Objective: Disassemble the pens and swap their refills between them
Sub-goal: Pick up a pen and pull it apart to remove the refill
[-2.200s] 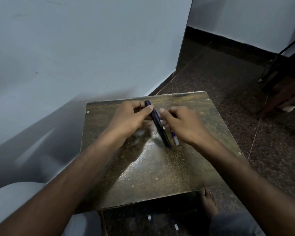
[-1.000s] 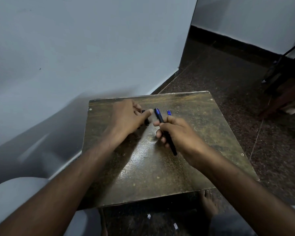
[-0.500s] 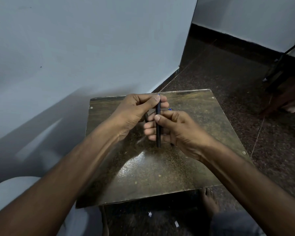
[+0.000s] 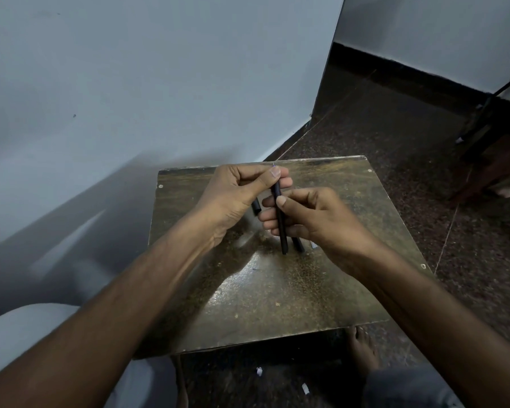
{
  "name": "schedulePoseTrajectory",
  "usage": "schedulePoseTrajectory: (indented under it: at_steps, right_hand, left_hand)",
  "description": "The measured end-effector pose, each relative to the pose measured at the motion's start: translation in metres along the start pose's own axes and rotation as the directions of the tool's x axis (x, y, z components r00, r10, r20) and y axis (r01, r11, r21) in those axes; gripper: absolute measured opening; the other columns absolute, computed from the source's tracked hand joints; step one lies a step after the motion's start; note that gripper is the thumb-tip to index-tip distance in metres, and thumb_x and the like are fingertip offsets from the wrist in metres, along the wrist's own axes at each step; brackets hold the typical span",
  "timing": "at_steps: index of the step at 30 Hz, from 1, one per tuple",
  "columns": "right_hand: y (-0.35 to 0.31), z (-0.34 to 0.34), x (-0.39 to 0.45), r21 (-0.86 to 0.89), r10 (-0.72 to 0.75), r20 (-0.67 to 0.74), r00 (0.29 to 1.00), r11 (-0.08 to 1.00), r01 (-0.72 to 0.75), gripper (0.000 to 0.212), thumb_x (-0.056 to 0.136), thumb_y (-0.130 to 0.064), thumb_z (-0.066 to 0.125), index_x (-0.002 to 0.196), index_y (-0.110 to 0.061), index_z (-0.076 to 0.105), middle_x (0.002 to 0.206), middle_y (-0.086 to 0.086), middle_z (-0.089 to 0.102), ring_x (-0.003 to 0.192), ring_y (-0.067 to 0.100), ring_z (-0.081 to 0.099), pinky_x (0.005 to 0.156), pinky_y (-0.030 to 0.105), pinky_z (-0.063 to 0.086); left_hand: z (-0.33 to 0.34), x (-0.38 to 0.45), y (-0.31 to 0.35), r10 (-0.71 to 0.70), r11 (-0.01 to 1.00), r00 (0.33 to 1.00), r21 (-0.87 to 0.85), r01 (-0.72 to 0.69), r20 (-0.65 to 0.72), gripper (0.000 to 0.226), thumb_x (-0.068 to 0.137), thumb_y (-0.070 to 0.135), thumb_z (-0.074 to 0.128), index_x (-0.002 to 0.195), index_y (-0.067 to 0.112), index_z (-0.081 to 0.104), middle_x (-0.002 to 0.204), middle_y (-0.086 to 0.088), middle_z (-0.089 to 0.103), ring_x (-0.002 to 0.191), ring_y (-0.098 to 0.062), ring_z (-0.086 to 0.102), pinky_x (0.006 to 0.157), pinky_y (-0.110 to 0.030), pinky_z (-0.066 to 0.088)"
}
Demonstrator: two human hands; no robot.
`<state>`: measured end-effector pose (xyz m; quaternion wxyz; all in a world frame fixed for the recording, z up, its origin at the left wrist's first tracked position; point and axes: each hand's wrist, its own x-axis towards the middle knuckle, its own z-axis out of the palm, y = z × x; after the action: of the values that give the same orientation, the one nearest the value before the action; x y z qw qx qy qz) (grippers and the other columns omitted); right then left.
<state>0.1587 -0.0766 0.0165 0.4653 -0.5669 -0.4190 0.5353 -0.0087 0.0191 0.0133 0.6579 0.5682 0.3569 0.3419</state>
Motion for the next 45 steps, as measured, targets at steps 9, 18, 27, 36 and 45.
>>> schedulePoseTrajectory:
  at_steps: [9,18,27,36,45]
  right_hand:
    - [0.004,-0.004,0.006,-0.005,0.097,0.03,0.995,0.995,-0.097,0.029,0.109,-0.032,0.064,0.116,-0.011,0.081,0.112,0.008,0.086,0.099,0.014,0.08,0.096,0.037,0.063]
    - [0.005,-0.002,0.006,0.02,0.115,0.013,0.993,0.993,-0.116,0.025,0.103,-0.035,0.072,0.113,-0.014,0.08,0.113,0.008,0.085,0.1,0.018,0.078,0.093,0.038,0.063]
    - [0.001,0.003,0.003,0.153,0.119,0.047,0.992,0.98,-0.125,0.025,0.108,-0.022,0.065,0.12,-0.002,0.075,0.102,0.01,0.084,0.086,0.017,0.079,0.086,0.035,0.065]
    - [0.006,0.006,0.001,0.0,0.025,-0.107,0.994,1.0,-0.025,0.02,0.088,-0.008,0.089,0.09,-0.013,0.069,0.076,0.004,0.078,0.073,0.019,0.079,0.065,0.037,0.068]
    - [0.005,-0.004,0.002,0.015,0.022,-0.125,0.992,1.0,-0.02,0.018,0.091,-0.009,0.086,0.099,-0.006,0.07,0.081,0.009,0.076,0.072,0.018,0.08,0.067,0.043,0.071]
  left_hand:
    - [-0.002,0.001,0.0,-0.009,1.0,1.0,-0.01,0.008,-0.014,0.017,0.102,0.027,0.076,0.113,0.019,0.087,0.107,0.0,0.088,0.1,-0.005,0.082,0.076,-0.016,0.061]
    - [-0.002,-0.001,-0.002,-0.023,1.0,0.999,-0.007,0.022,-0.042,0.021,0.103,0.029,0.075,0.116,0.017,0.086,0.104,0.004,0.088,0.089,0.005,0.08,0.063,-0.005,0.053]
    - [-0.001,-0.003,0.0,-0.058,0.998,0.998,-0.035,0.057,-0.03,0.021,0.101,0.029,0.077,0.115,0.015,0.086,0.108,0.0,0.088,0.093,-0.014,0.078,0.066,-0.014,0.059]
    - [0.004,-0.001,-0.003,0.008,0.992,0.98,0.126,0.017,-0.198,0.037,0.075,0.054,0.092,0.086,0.02,0.087,0.095,-0.004,0.087,0.1,-0.012,0.081,0.088,-0.021,0.056]
    - [0.005,-0.007,0.0,0.01,0.988,1.0,0.156,-0.006,-0.028,0.021,0.104,0.033,0.074,0.119,0.021,0.084,0.11,0.009,0.087,0.108,0.002,0.079,0.087,-0.016,0.057]
